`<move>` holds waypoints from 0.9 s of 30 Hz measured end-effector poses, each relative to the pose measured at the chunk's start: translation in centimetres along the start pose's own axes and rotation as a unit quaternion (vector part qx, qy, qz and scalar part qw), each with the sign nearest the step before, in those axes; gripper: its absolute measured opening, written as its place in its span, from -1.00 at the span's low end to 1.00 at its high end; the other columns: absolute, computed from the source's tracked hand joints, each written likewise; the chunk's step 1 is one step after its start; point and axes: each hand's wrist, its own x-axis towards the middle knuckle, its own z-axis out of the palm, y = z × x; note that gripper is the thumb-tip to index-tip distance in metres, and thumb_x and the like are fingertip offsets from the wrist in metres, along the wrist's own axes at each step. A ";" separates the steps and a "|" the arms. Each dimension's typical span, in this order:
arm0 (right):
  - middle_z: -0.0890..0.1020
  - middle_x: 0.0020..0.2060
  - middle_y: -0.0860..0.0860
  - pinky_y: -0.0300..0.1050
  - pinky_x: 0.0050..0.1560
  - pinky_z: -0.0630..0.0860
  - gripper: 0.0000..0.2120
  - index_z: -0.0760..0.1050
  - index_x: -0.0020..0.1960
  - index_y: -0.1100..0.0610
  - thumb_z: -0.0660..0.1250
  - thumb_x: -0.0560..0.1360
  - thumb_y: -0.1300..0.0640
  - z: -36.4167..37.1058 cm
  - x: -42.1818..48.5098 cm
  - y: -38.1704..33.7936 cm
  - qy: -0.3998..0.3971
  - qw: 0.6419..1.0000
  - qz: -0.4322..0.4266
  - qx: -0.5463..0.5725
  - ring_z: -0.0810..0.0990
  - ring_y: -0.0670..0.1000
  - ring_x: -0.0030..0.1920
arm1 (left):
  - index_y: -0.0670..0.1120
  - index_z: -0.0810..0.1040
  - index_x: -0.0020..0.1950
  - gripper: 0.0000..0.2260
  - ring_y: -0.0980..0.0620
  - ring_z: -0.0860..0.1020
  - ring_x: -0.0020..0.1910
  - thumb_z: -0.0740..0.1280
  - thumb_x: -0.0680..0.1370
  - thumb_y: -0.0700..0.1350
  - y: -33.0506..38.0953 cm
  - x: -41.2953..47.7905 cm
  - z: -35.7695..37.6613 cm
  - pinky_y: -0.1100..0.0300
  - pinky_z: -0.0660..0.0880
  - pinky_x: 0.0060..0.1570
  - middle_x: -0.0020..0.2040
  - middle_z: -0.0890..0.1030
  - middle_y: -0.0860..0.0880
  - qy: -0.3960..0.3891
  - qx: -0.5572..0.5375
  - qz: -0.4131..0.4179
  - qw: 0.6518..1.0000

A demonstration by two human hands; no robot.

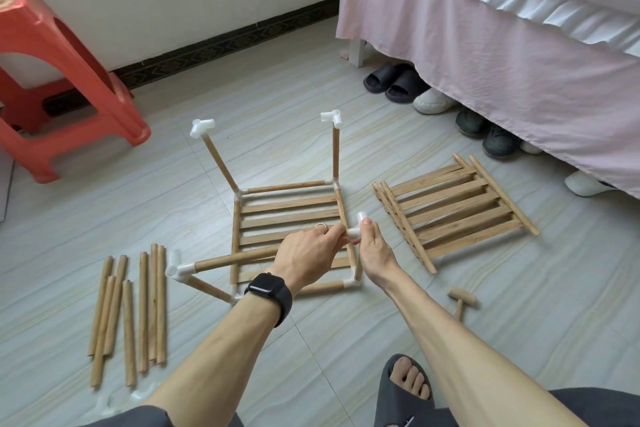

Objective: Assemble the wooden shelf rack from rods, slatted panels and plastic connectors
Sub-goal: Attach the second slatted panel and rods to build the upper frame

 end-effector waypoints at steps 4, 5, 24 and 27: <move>0.49 0.04 -0.07 -0.10 0.16 0.28 -0.44 0.40 0.41 0.10 -0.19 0.71 -0.17 -0.7 -0.1 -0.5 -0.006 1.000 -0.008 0.013 0.43 -0.05 0.12 | 0.07 0.44 0.04 -0.70 -0.02 0.54 -0.27 0.14 0.64 0.27 -2.7 -1.1 -1.1 0.09 0.47 -0.35 -0.16 0.57 0.06 -0.049 0.007 -0.038 0.998; 0.46 0.07 -0.08 -0.12 0.17 0.27 -0.45 0.38 0.45 0.10 -0.19 0.72 -0.15 -0.8 -0.2 -0.6 -0.008 1.000 -0.009 0.024 0.39 -0.09 0.12 | 0.08 0.45 -0.06 -0.69 0.00 0.53 -0.29 0.16 0.63 0.28 -4.3 -1.9 -1.2 0.12 0.46 -0.35 -0.22 0.57 0.08 -0.054 0.010 -0.079 0.995; 0.56 0.13 -0.06 -0.17 0.17 0.28 -0.46 0.30 0.50 0.12 -0.18 0.72 -0.14 0.6 0.2 -0.5 -0.040 0.999 0.002 0.003 0.42 -0.08 0.15 | -0.03 0.42 -0.34 -0.57 -0.07 0.51 -0.43 0.10 0.68 0.08 -8.0 -4.7 0.0 0.12 0.47 -0.36 -0.41 0.50 0.02 -0.026 0.043 -0.187 0.981; 0.49 -0.08 -0.11 -0.12 0.08 0.28 -0.45 0.35 0.41 0.17 -0.18 0.72 -0.15 0.8 0.3 -1.0 -0.030 1.000 0.006 -0.004 0.47 -0.08 0.02 | -0.04 0.56 -0.24 -0.61 -0.03 0.50 -0.42 0.11 0.67 0.07 -7.9 -4.7 -0.4 0.14 0.43 -0.37 -0.39 0.50 0.05 -0.030 0.045 -0.196 0.979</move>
